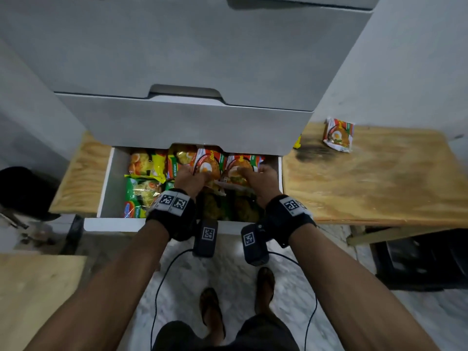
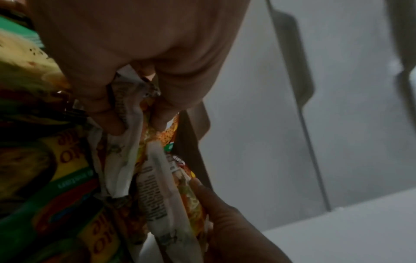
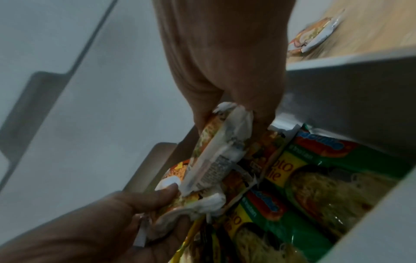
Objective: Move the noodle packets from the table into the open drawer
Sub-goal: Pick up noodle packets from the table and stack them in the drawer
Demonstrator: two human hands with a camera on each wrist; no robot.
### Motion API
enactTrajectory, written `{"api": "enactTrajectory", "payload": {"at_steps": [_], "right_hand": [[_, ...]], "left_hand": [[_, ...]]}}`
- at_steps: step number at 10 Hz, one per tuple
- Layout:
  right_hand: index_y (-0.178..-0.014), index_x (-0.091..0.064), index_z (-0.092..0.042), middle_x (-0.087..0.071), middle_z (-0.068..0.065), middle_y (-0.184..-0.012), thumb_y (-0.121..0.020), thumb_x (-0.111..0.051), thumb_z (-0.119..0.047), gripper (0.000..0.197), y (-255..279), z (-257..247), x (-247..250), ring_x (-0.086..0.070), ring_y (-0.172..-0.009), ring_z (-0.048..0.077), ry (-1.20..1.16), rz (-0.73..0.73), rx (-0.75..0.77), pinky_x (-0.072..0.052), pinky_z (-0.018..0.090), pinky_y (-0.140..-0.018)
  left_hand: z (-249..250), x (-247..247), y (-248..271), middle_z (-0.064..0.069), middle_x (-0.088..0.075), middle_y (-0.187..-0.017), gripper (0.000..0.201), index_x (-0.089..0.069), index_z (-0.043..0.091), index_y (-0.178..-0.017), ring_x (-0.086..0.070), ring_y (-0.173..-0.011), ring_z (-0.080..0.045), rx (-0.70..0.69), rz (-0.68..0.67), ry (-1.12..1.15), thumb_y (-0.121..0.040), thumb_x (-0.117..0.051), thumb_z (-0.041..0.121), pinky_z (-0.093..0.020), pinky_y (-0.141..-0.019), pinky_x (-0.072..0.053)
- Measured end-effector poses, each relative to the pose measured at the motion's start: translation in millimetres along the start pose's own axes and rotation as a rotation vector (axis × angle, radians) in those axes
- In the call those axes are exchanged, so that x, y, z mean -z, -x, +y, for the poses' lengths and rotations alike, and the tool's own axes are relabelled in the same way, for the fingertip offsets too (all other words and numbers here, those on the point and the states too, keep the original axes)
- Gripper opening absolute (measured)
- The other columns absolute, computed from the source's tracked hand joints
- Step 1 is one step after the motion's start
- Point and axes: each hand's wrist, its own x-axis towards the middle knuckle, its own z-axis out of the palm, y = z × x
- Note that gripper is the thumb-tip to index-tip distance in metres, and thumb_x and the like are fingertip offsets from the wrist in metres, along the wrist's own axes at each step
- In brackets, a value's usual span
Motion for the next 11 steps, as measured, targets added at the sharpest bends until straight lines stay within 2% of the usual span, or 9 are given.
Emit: {"api": "enactTrajectory", "payload": {"at_steps": [2, 3, 4, 5, 6, 8, 9, 10, 11], "right_hand": [[-0.123, -0.054, -0.006, -0.065, 0.01, -0.114, -0.082, -0.072, -0.024, 0.048, -21, -7, -14, -0.063, -0.105, 0.027, 0.052, 0.216, 0.053, -0.046, 0.024, -0.082], [-0.134, -0.041, -0.002, -0.063, 0.018, -0.125, -0.088, -0.06, -0.008, 0.05, -27, -11, -12, -0.06, -0.115, 0.033, 0.114, 0.238, 0.061, -0.043, 0.026, -0.082], [-0.128, -0.049, 0.001, -0.062, 0.021, -0.124, -0.086, -0.058, 0.0, 0.042, -25, -19, -6, -0.058, -0.116, 0.036, 0.271, 0.212, 0.088, -0.045, 0.031, -0.088], [-0.122, -0.056, 0.004, -0.06, 0.022, -0.124, -0.085, -0.059, -0.003, 0.037, -27, -14, -3, -0.057, -0.116, 0.037, 0.318, 0.19, 0.144, -0.046, 0.035, -0.092], [-0.12, -0.061, 0.005, -0.06, 0.024, -0.125, -0.082, -0.056, -0.024, 0.048, -22, -9, -7, -0.055, -0.117, 0.039, 0.359, 0.156, 0.224, -0.046, 0.038, -0.094], [-0.114, -0.067, 0.003, -0.062, 0.024, -0.119, -0.075, -0.048, -0.029, 0.053, -13, -6, 2, -0.057, -0.112, 0.04, 0.435, 0.088, 0.29, -0.049, 0.038, -0.092], [-0.107, -0.068, 0.001, -0.065, 0.023, -0.113, -0.081, -0.051, -0.033, 0.047, 3, -13, 11, -0.06, -0.104, 0.036, 0.415, 0.081, 0.323, -0.04, 0.025, -0.075], [-0.103, -0.07, 0.0, -0.07, 0.016, -0.103, -0.089, -0.059, -0.012, 0.022, 16, -16, 27, -0.057, -0.085, 0.022, 0.39, 0.072, 0.348, -0.029, 0.016, -0.061], [-0.095, -0.073, -0.006, -0.068, 0.007, -0.091, -0.085, -0.055, -0.006, 0.02, 23, -16, 52, -0.055, -0.083, 0.016, 0.329, 0.097, 0.343, -0.043, 0.027, -0.071]], "left_hand": [[-19, -22, -65, -0.014, -0.066, -0.096, 0.017, -0.055, 0.023, -0.07, -0.067, -0.105, -0.041, 0.006, -0.094, -0.095, -0.065, -0.069, 0.032, -0.053, -0.092, -0.054], [0, -27, -52, -0.008, -0.063, -0.096, 0.018, -0.052, 0.026, -0.069, -0.068, -0.104, -0.036, 0.021, -0.059, -0.083, -0.064, -0.069, 0.029, -0.049, -0.095, -0.054], [4, -30, -48, -0.006, -0.06, -0.094, 0.027, -0.048, 0.023, -0.065, -0.061, -0.09, -0.022, 0.027, -0.011, -0.162, -0.079, -0.07, 0.027, -0.032, -0.088, -0.052], [2, -30, -46, -0.012, -0.063, -0.098, 0.039, -0.057, 0.001, -0.099, -0.063, -0.09, -0.027, 0.01, 0.05, -0.212, -0.079, -0.071, 0.032, -0.034, -0.082, -0.052], [4, -30, -42, -0.019, -0.069, -0.109, 0.053, -0.06, -0.008, -0.113, -0.065, -0.1, -0.034, -0.016, 0.107, -0.376, -0.083, -0.069, 0.035, -0.04, -0.088, -0.053], [7, -29, -32, -0.023, -0.072, -0.104, 0.047, -0.075, -0.004, -0.098, -0.065, -0.102, -0.038, -0.079, 0.068, -0.49, -0.088, -0.062, 0.041, -0.038, -0.09, -0.05], [10, -22, -21, -0.023, -0.069, -0.108, 0.04, -0.071, -0.002, -0.093, -0.061, -0.107, -0.038, -0.114, 0.136, -0.414, -0.083, -0.068, 0.037, -0.033, -0.092, -0.046], [11, -23, -7, -0.021, -0.062, -0.114, 0.029, -0.063, 0.003, -0.095, -0.059, -0.103, -0.034, -0.172, 0.179, -0.29, -0.079, -0.07, 0.026, -0.03, -0.078, -0.044], [15, -37, 17, -0.011, -0.06, -0.116, 0.027, -0.059, 0.007, -0.1, -0.058, -0.106, -0.027, -0.224, 0.12, -0.185, -0.078, -0.063, 0.022, -0.03, -0.085, -0.047]]}}
